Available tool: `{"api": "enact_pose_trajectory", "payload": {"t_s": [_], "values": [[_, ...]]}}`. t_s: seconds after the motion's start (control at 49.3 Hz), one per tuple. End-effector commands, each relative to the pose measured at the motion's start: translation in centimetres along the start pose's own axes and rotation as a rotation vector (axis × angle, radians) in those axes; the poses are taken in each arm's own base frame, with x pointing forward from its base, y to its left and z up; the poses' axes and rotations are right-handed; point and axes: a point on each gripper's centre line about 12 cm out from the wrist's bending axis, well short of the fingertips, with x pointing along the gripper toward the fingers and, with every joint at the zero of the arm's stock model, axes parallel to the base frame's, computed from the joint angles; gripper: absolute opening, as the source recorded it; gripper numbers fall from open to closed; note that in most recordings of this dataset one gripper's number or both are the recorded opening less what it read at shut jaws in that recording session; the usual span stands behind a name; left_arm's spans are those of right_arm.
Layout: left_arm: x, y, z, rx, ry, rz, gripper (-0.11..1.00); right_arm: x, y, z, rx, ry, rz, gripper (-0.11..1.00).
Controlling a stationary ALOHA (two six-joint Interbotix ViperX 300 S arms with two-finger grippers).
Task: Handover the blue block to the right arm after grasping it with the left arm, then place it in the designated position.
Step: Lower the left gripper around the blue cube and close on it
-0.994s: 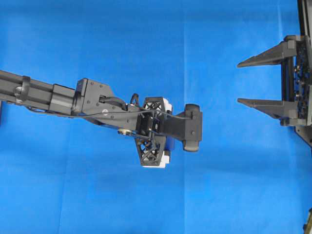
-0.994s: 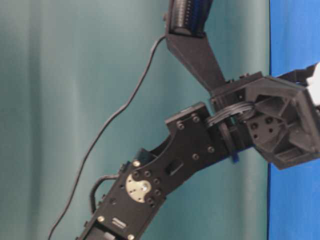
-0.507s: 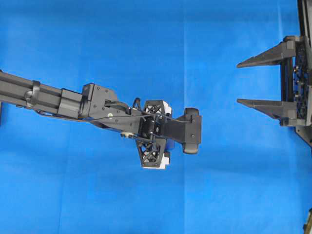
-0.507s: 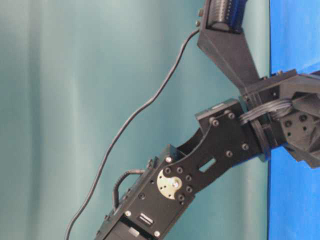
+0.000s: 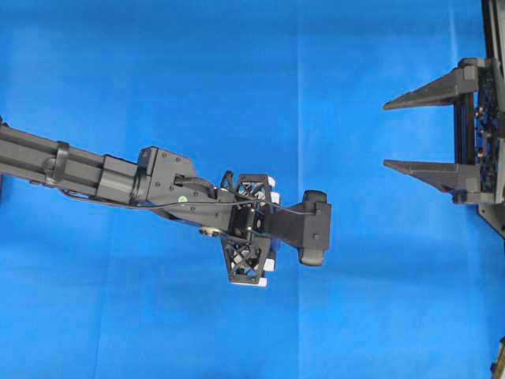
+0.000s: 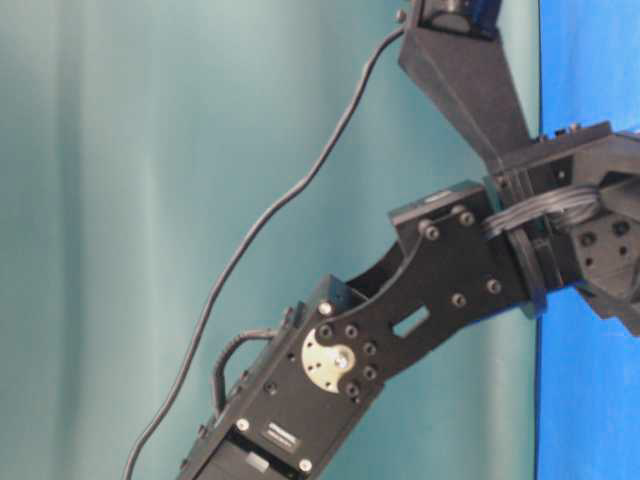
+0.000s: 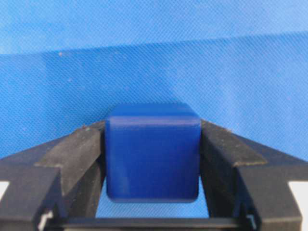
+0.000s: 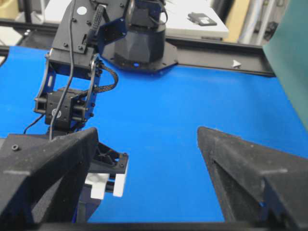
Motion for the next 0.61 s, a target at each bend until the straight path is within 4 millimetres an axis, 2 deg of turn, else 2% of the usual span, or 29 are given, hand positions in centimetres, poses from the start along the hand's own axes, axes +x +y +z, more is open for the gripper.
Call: {"api": "enact_pose_trajectory", "payload": {"t_s": [0.0, 0.324, 0.446, 0.588], "values": [[-1.3, -0.1, 1.2, -0.001, -0.037, -0.002, 0.49, 0.3, 0.0, 1.0, 0.0, -0.028, 0.0, 0.99], [-2.0, -0.2, 1.8, -0.001, -0.051, -0.003, 0.49, 0.3, 0.1, 1.0, 0.0, -0.026, 0.001, 0.99], [-3.6, -0.2, 2.7, 0.0, -0.07, -0.004, 0.49, 0.3, 0.0, 1.0, 0.001, -0.025, -0.001, 0.99], [-6.7, -0.2, 3.7, -0.001, -0.087, -0.005, 0.49, 0.3, 0.0, 1.0, 0.003, -0.025, 0.001, 0.99]]}}
